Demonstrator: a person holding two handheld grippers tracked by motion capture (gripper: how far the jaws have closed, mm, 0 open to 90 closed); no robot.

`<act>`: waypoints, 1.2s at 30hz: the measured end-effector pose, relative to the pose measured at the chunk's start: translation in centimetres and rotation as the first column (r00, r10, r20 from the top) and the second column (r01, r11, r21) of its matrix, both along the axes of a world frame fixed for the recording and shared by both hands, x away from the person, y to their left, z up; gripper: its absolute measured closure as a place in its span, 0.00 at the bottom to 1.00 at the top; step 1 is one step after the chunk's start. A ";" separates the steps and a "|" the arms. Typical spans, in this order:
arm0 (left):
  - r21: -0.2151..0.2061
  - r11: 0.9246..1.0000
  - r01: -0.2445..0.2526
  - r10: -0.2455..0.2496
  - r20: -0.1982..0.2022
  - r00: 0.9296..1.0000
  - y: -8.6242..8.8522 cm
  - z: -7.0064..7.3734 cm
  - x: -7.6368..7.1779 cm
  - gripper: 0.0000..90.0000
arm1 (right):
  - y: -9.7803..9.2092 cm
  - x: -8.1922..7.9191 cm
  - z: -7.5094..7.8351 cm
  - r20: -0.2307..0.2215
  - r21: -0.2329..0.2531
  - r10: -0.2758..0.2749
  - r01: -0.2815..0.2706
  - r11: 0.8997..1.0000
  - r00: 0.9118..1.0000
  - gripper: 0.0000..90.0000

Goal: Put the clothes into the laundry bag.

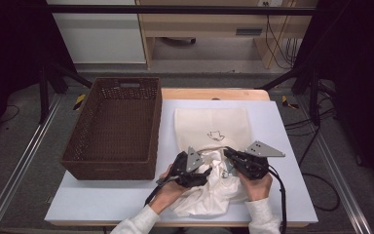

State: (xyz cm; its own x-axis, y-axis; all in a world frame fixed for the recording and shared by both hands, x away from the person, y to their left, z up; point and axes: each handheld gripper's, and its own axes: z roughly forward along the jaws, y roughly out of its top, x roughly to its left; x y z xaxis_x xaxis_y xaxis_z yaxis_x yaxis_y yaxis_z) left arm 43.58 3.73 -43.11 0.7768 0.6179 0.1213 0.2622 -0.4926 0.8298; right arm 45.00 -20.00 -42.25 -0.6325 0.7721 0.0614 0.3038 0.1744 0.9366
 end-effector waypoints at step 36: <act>-0.083 0.996 0.039 -0.042 -0.030 0.999 -0.5 -0.4 -2.1 0.90 | -0.3 0.2 -0.3 -0.017 0.014 -0.033 0.033 0.999 0.999 0.96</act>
State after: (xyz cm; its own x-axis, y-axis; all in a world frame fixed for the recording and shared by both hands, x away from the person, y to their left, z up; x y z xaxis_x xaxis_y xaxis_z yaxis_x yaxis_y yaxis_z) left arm 41.52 3.28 -43.48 0.8042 0.5925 0.0461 0.2700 -0.4334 0.8598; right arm 45.16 -20.35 -42.52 -0.6054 0.7916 0.0829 0.3253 0.1510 0.9335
